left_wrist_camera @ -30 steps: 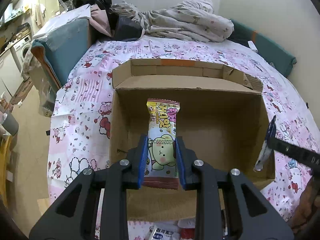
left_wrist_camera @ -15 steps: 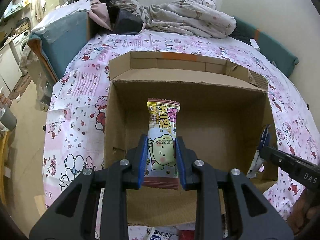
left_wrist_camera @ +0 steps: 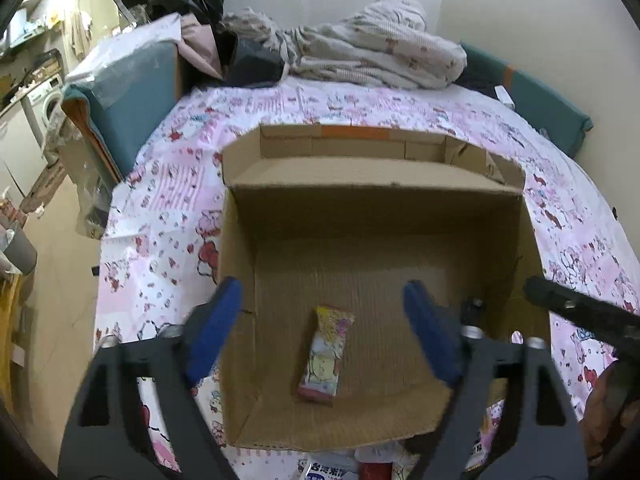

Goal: Organize snacks
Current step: 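Open both tools to drop the packet and stick into the box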

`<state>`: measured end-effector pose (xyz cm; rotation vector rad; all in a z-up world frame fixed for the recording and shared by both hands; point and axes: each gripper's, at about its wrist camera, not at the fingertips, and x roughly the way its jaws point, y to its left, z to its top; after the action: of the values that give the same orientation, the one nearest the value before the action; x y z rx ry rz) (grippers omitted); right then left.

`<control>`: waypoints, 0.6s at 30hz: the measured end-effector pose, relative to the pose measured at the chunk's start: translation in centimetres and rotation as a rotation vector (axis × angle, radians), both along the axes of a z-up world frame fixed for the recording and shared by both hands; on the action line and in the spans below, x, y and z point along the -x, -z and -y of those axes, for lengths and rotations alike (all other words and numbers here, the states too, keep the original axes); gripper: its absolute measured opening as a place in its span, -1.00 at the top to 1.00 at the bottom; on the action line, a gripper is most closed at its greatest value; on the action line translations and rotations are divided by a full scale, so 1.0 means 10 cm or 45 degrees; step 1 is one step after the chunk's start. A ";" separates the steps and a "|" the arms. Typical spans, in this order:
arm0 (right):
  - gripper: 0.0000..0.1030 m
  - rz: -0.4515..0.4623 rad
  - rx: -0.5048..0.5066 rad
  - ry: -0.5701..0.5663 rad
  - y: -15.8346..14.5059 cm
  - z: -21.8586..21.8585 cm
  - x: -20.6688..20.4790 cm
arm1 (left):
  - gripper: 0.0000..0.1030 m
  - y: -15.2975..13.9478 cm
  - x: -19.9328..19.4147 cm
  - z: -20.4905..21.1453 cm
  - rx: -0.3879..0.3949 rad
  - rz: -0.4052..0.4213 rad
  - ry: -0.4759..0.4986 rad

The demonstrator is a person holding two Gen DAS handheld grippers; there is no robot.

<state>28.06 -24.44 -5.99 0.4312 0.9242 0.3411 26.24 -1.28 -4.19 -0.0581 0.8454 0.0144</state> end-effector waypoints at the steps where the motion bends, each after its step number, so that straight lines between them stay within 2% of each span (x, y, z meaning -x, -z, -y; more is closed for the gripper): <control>1: -0.88 0.035 0.007 0.022 -0.03 0.02 0.02 | -0.67 -0.02 0.01 0.00 0.004 0.012 0.001; 5: -1.00 0.116 0.034 0.013 -0.15 0.03 0.05 | -0.68 -0.06 0.03 -0.02 0.011 0.028 -0.005; 10: -1.00 0.134 0.133 -0.004 -0.27 -0.03 0.13 | -0.68 -0.10 0.05 -0.04 0.020 0.036 -0.027; 14: -1.00 0.143 0.143 0.004 -0.36 -0.01 0.25 | -0.68 -0.16 0.11 -0.05 0.024 0.063 -0.032; 17: -1.00 0.104 0.120 -0.014 -0.37 0.00 0.30 | -0.68 -0.20 0.17 -0.07 0.074 0.078 -0.010; 18: -1.00 0.109 0.111 -0.006 -0.38 0.01 0.34 | -0.74 -0.22 0.19 -0.07 0.078 0.083 -0.006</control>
<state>24.66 -24.57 -2.16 0.3318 0.8531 0.3199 24.34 -0.55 -2.02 -0.1178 0.7805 -0.0089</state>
